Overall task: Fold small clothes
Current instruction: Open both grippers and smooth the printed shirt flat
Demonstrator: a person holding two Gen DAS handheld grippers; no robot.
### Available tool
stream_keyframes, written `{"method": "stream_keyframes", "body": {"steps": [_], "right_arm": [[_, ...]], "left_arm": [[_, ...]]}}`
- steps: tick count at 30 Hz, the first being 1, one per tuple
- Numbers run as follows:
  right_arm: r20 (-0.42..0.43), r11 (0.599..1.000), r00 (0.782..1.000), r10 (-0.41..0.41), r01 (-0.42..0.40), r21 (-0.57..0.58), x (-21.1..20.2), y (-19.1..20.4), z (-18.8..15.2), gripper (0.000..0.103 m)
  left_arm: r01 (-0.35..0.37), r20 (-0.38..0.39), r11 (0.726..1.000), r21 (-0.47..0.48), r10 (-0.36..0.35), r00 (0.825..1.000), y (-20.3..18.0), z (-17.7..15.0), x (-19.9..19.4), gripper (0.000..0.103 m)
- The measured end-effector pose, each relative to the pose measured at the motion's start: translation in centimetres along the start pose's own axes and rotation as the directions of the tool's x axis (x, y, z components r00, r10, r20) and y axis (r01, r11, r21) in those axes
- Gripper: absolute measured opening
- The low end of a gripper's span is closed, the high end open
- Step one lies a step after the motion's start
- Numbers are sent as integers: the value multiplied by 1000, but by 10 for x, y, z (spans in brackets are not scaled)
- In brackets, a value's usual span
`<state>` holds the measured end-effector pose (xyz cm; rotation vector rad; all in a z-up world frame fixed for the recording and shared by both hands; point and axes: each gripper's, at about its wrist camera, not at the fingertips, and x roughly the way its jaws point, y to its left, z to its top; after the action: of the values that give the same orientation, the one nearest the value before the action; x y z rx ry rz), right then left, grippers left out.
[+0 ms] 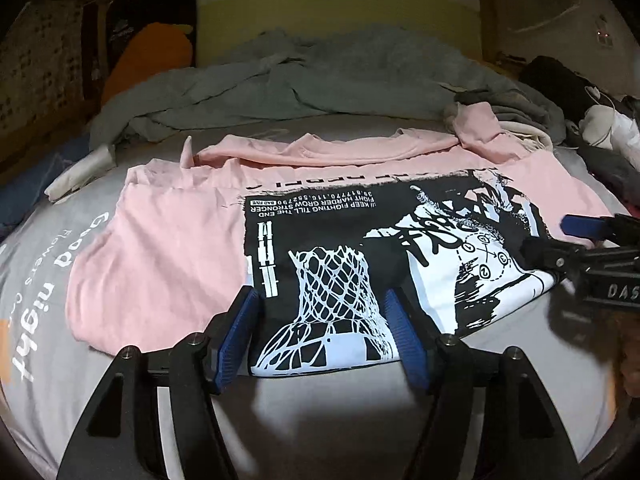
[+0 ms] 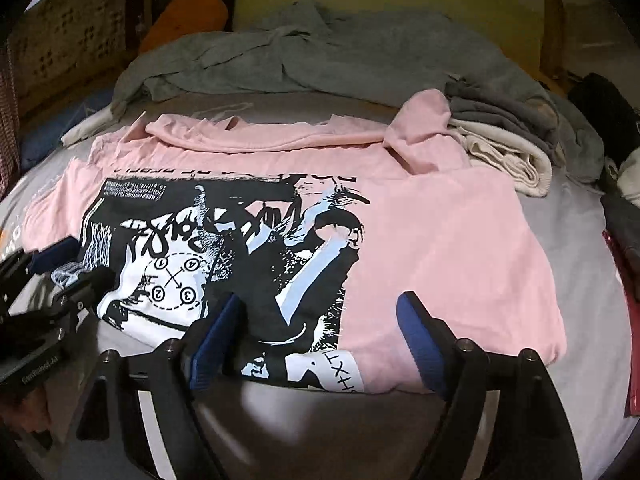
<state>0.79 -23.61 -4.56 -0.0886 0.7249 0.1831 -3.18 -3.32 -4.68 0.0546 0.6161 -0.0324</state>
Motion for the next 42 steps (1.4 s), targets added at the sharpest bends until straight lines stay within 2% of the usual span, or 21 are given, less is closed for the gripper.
{"method": "stream_keyframes", "body": {"steps": [4, 6, 9, 10, 12, 13, 16, 20, 23, 31, 35, 37, 39, 42], "right_arm": [[35, 999, 999, -20, 18, 38, -17, -12, 2, 81], [47, 997, 999, -5, 1, 79, -24, -21, 3, 81], [19, 987, 999, 40, -43, 155, -24, -33, -2, 81], [6, 985, 999, 48, -48, 166, -23, -36, -3, 81], [8, 987, 1000, 11, -12, 158, -26, -42, -4, 81], [25, 987, 999, -22, 18, 157, -31, -46, -3, 81], [53, 983, 997, -52, 42, 177, -39, -56, -1, 84], [14, 967, 997, -76, 71, 244, -40, -74, -2, 85], [23, 951, 997, -69, 59, 304, -46, -87, -3, 85], [68, 957, 994, -87, 65, 283, -57, -87, 1, 85], [87, 951, 990, -110, 80, 300, -67, -92, -2, 85], [73, 943, 988, -139, 109, 314, -71, -97, 0, 85], [106, 941, 984, -145, 104, 322, -83, -102, 3, 85], [178, 938, 972, -154, 87, 334, -97, -105, 4, 86]], "left_arm": [[-16, 53, 1000, -10, 17, 998, 2, 2, -18, 64], [4, 91, 1000, -20, -2, 996, 2, 4, -28, 65], [15, 117, 998, -63, -7, 993, 1, 6, -33, 74], [18, 117, 997, -77, -9, 993, 1, 6, -33, 75], [19, 102, 996, -93, -10, 995, 0, 5, -30, 77], [14, 100, 996, -93, -5, 995, -1, 4, -29, 82], [-3, 87, 998, -63, 8, 996, -7, 1, -21, 98], [-23, 17, 998, -58, 24, 1000, -13, -5, -5, 99], [-27, 8, 998, -63, 28, 1000, -13, -7, -2, 101], [-20, 6, 997, -76, 21, 1000, -12, -9, 0, 102], [-24, 39, 998, -50, 26, 999, -17, -8, -9, 100], [51, 101, 998, -41, -47, 994, -19, -1, -24, 89], [137, 152, 990, -37, -130, 980, -21, 8, -39, 85], [180, 178, 983, -29, -172, 969, -26, 18, -49, 79]]}}
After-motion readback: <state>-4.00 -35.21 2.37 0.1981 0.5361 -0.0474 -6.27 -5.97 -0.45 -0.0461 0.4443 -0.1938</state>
